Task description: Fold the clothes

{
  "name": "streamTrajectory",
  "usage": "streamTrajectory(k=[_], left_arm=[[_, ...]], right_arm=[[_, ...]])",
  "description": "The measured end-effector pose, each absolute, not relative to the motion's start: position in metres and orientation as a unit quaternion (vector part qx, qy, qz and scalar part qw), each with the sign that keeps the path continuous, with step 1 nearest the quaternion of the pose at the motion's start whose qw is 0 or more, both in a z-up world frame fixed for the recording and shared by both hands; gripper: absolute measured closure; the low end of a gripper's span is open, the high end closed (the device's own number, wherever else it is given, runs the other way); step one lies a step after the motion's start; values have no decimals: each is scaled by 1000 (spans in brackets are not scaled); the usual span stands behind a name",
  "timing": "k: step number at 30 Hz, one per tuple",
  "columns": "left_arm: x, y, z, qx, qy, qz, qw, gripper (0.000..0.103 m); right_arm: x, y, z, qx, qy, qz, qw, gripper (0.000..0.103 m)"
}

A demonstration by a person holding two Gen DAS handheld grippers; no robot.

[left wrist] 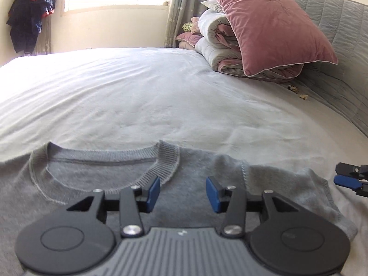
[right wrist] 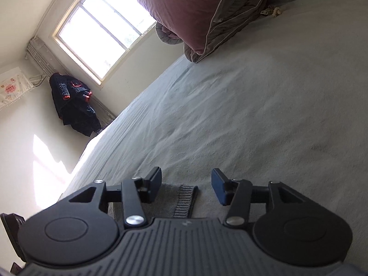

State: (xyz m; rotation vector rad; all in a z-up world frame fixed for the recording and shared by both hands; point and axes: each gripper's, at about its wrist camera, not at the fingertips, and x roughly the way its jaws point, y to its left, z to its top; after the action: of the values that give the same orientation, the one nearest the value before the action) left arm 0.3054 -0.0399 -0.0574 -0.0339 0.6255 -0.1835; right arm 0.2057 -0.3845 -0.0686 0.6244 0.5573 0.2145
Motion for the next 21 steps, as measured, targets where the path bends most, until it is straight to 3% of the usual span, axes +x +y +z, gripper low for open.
streamTrajectory(k=[4, 11, 13, 14, 15, 16, 17, 21], left_arm=[[336, -29, -61, 4, 293, -84, 952, 53], [376, -25, -73, -5, 314, -108, 943, 55], [379, -25, -72, -17, 318, -113, 941, 72], [379, -27, -72, -22, 321, -116, 940, 78], [379, -28, -73, -25, 322, -117, 939, 91], [377, -30, -74, -28, 320, -115, 940, 98], [376, -32, -75, -31, 319, -113, 941, 99], [367, -29, -73, -70, 275, -86, 955, 101]], right_arm=[[208, -366, -72, 221, 282, 90, 929, 58], [214, -338, -79, 107, 281, 70, 951, 59], [216, -333, -80, 87, 280, 70, 954, 64], [218, -332, -81, 85, 280, 73, 953, 76], [219, -332, -81, 85, 280, 77, 953, 87], [219, -332, -81, 86, 279, 77, 953, 91], [218, -332, -80, 88, 277, 77, 954, 97], [210, -333, -66, 85, 244, 44, 965, 98]])
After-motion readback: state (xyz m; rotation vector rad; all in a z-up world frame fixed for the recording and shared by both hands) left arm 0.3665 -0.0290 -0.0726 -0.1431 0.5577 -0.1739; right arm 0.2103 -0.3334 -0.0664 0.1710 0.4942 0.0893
